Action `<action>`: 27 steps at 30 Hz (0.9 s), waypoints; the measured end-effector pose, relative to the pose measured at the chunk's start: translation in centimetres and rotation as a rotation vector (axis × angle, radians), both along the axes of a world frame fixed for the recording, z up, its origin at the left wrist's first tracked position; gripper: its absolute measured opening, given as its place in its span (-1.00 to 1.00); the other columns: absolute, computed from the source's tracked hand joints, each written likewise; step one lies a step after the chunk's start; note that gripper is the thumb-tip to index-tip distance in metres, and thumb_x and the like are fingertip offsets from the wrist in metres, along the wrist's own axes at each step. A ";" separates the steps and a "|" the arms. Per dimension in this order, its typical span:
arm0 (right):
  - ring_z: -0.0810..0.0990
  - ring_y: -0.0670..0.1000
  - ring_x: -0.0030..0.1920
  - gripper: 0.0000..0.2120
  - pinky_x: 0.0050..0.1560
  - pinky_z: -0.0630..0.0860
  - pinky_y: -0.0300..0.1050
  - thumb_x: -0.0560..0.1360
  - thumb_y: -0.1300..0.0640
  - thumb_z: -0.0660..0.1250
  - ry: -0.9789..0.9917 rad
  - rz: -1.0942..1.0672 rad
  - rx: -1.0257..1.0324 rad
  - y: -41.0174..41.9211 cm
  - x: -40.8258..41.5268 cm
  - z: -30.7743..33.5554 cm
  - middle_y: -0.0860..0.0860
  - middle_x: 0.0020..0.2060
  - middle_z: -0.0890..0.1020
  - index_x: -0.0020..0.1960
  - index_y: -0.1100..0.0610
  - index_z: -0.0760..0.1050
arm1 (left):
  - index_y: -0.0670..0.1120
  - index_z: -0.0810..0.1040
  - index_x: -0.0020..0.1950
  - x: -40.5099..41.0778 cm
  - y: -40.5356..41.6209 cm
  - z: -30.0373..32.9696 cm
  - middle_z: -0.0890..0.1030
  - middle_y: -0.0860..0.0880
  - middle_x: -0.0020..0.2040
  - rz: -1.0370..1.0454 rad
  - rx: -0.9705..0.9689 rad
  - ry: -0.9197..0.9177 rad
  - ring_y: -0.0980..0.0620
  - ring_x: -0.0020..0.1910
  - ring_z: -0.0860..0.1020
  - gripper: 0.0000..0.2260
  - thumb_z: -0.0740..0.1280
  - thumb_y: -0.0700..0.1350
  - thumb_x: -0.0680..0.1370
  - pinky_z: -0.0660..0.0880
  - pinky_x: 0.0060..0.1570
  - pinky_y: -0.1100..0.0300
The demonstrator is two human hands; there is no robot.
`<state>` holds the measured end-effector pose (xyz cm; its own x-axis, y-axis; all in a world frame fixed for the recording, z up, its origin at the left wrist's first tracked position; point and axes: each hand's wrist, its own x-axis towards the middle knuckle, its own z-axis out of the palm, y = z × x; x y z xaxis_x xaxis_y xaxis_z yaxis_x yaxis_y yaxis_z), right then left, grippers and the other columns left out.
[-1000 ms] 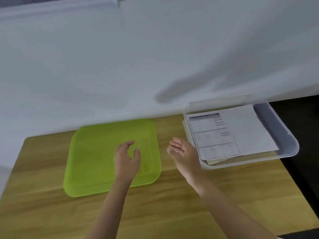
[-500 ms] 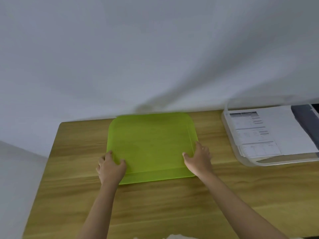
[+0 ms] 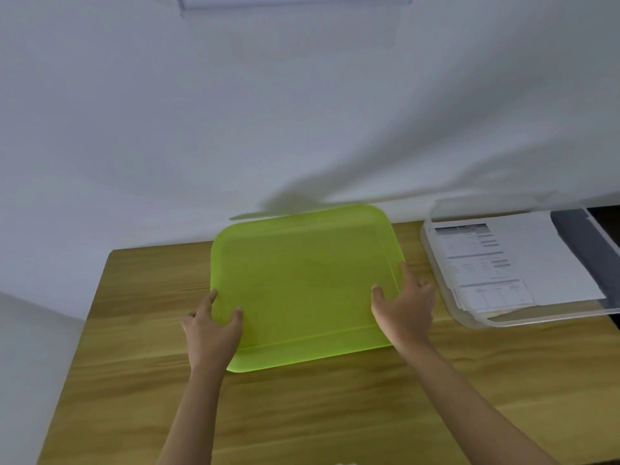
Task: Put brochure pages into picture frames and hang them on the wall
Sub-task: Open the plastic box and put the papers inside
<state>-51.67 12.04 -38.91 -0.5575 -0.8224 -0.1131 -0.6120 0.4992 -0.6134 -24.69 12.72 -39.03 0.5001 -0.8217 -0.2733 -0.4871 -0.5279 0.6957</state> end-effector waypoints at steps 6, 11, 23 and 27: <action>0.43 0.17 0.19 -0.39 0.10 0.49 0.13 0.40 0.02 0.40 0.025 -0.053 -0.183 0.8 -6.3 2.4 0.17 0.21 0.37 0.40 0.06 0.33 | -0.01 0.44 0.33 -5.1 0.5 1.8 0.47 -0.19 0.15 -0.045 -0.093 0.032 -0.06 0.01 0.44 -0.47 0.48 -0.03 0.38 0.42 0.11 0.01; 0.45 0.17 0.18 -0.42 0.10 0.49 0.17 0.41 0.02 0.39 0.011 -0.088 -0.248 1.5 -14.1 3.7 0.15 0.21 0.37 0.39 0.05 0.34 | -0.02 0.47 0.31 -12.3 0.3 3.0 0.49 -0.19 0.13 -0.114 -0.105 0.045 -0.09 0.08 0.49 -0.48 0.48 -0.02 0.37 0.43 0.13 0.01; 0.54 0.23 0.03 -0.45 0.04 0.51 0.10 0.39 -0.07 0.33 -0.016 -0.176 -0.134 0.9 -35.4 4.2 0.15 0.15 0.44 0.36 0.03 0.39 | 0.01 0.33 0.43 -33.4 -0.3 4.0 0.31 -0.05 0.11 -0.287 -0.148 0.075 -0.07 -0.01 0.49 -0.44 0.38 -0.16 0.44 0.43 0.05 0.17; 0.55 0.22 0.00 -0.41 0.03 0.54 0.21 0.32 -0.11 0.28 -0.028 -0.155 -0.102 0.2 -39.4 3.1 0.11 0.08 0.45 0.34 -0.01 0.40 | 0.03 0.31 0.44 -37.5 -0.7 3.4 0.33 -0.09 0.18 -0.256 -0.107 0.050 -0.06 -0.03 0.46 -0.43 0.36 -0.14 0.45 0.41 -0.01 0.17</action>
<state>-91.03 12.21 -35.78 -0.6764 -0.7348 -0.0504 -0.5145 0.5203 -0.6816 -62.19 11.98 -35.64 0.2603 -0.9451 -0.1976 -0.5588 -0.3144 0.7674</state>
